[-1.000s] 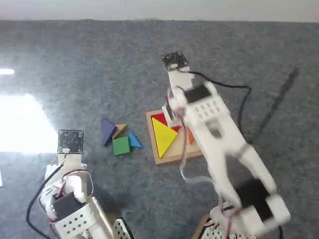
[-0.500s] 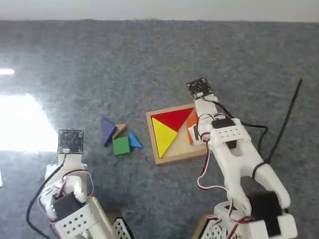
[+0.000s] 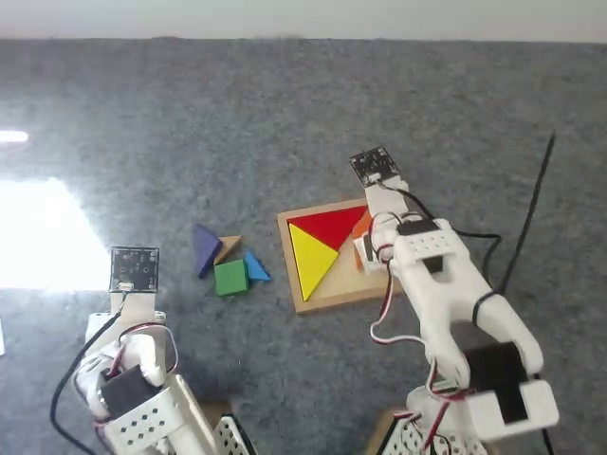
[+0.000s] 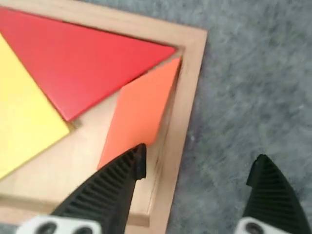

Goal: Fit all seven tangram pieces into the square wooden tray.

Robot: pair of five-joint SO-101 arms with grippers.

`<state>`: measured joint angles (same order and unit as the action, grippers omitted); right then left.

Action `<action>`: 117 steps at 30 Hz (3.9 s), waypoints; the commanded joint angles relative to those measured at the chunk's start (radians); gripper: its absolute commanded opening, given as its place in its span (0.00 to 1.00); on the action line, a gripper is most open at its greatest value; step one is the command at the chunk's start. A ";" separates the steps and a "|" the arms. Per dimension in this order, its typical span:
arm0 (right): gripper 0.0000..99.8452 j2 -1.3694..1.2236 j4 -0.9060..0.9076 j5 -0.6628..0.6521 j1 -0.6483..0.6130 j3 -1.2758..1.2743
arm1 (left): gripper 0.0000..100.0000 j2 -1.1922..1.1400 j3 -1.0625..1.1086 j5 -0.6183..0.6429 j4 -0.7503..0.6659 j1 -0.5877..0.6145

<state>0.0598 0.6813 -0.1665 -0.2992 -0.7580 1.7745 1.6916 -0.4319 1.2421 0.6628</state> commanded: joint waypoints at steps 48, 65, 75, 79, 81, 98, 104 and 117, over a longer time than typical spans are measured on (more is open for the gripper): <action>0.33 1.543 0.378 -0.264 0.579 -0.842 | 0.13 -0.026 -0.231 -0.048 -0.021 -0.172; 0.33 1.603 0.398 -0.288 0.559 -0.872 | 0.13 -1.286 -1.294 -0.087 0.364 -0.408; 0.33 1.604 0.398 -0.287 0.558 -0.872 | 0.13 -1.556 -1.139 -0.087 0.005 -0.707; 0.33 1.604 0.397 -0.287 0.558 -0.872 | 0.13 -1.662 -1.090 -0.089 -0.143 -0.715; 0.33 1.604 0.397 -0.287 0.558 -0.872 | 0.13 -1.712 -1.090 -0.089 -0.173 -0.717; 0.33 1.604 0.397 -0.287 0.558 -0.872 | 0.19 -1.993 -1.287 -0.166 -0.183 -0.423; 0.33 1.604 0.364 -0.287 0.555 -0.887 | 0.19 -1.999 -1.322 -0.203 -0.181 -0.450; 0.33 1.604 0.366 -0.288 0.522 -0.891 | 0.01 -2.048 -1.366 -0.206 -0.126 -0.485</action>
<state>1.6494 1.0725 -0.4473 0.2286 -1.6556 -0.2785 0.3844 -0.6252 1.0856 0.1765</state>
